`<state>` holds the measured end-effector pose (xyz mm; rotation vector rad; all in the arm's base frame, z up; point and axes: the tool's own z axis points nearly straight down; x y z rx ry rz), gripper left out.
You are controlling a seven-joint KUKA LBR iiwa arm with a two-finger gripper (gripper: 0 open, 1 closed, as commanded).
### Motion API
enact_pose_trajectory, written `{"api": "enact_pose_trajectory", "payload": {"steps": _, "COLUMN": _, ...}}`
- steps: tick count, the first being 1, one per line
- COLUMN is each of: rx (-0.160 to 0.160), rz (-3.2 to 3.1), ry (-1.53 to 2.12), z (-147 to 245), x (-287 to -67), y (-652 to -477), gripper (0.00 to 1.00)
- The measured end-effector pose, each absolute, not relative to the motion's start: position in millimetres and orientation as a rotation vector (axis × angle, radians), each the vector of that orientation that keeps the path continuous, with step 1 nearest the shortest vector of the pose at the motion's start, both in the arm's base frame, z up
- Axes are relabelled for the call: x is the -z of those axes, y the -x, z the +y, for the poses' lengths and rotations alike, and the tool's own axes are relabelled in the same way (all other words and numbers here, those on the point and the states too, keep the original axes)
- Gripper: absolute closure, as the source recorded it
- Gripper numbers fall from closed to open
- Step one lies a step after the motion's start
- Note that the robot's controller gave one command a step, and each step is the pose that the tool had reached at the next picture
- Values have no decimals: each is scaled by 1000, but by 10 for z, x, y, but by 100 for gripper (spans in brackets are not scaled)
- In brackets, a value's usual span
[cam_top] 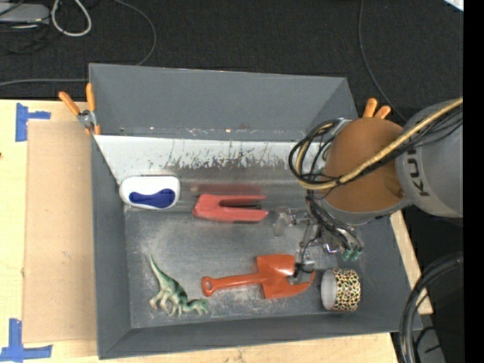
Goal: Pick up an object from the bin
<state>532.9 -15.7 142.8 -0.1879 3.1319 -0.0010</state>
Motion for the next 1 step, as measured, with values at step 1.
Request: {"api": "enact_pose_trajectory", "payload": {"steps": 1, "rx": -9, "rz": 3142, "ry": 364, "z": -225, "x": -768, "y": -5289, "gripper": 0}}
